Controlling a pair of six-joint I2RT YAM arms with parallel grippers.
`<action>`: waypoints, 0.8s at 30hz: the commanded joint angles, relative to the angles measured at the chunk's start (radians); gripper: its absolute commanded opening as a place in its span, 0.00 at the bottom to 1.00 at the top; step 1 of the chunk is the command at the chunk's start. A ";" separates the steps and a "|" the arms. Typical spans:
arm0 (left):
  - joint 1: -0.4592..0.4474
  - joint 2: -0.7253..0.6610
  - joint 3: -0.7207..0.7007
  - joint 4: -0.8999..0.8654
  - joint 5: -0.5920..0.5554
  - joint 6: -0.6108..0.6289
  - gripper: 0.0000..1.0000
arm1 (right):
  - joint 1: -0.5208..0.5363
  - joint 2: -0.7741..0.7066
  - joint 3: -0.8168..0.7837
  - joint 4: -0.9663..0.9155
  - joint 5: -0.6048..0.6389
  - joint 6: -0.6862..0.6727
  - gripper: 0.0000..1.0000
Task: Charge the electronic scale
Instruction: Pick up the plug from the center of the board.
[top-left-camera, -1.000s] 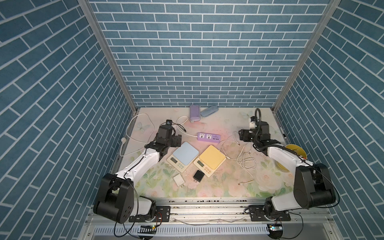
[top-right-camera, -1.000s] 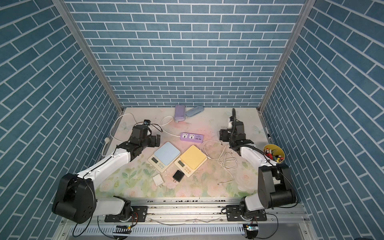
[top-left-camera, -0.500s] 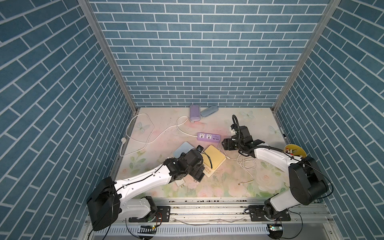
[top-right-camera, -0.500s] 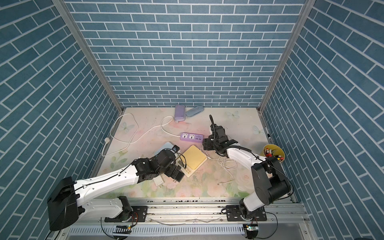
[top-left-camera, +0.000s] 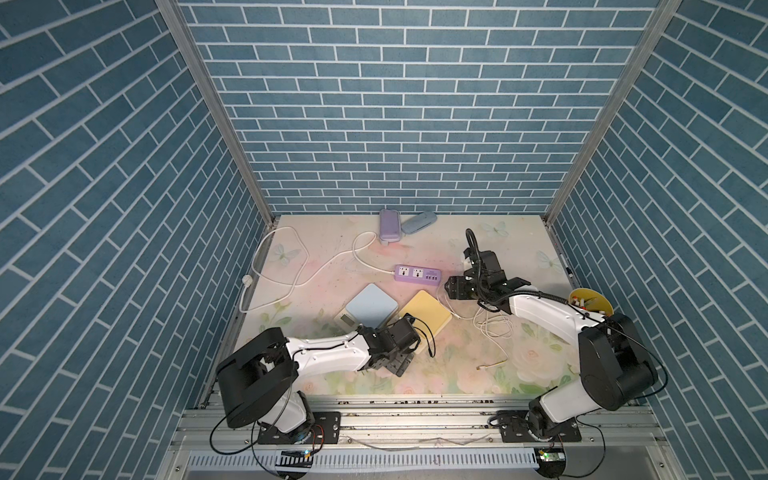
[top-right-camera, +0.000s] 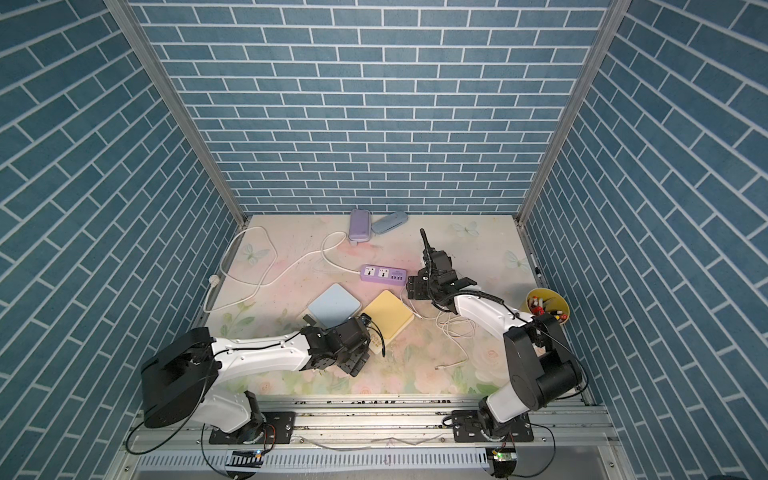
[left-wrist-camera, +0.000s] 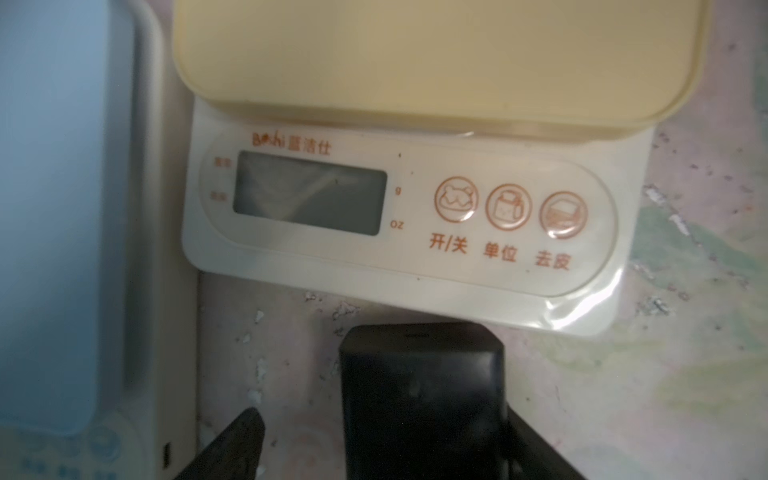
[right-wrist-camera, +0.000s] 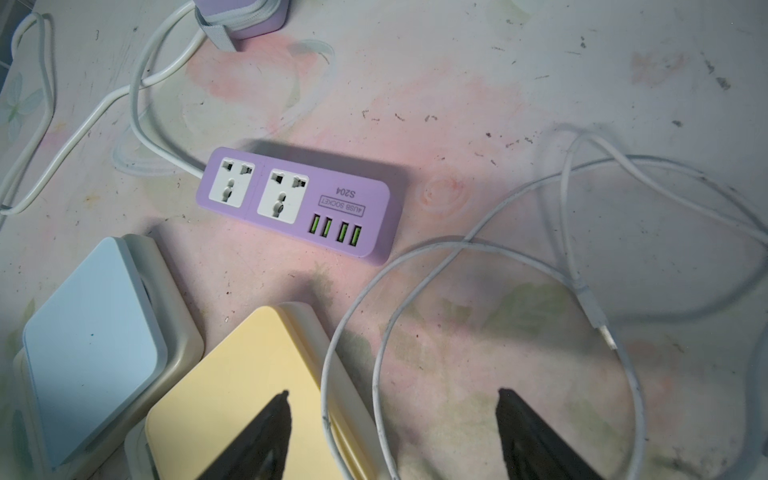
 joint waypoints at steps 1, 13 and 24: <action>-0.005 0.033 0.028 0.004 0.041 -0.015 0.73 | 0.003 -0.048 0.006 -0.056 0.017 0.048 0.79; 0.005 -0.107 0.093 -0.074 -0.029 0.119 0.25 | -0.043 -0.118 0.124 -0.253 -0.110 0.051 0.75; 0.143 -0.192 0.156 0.359 0.167 0.390 0.24 | -0.004 -0.180 0.201 -0.186 -0.631 0.150 0.75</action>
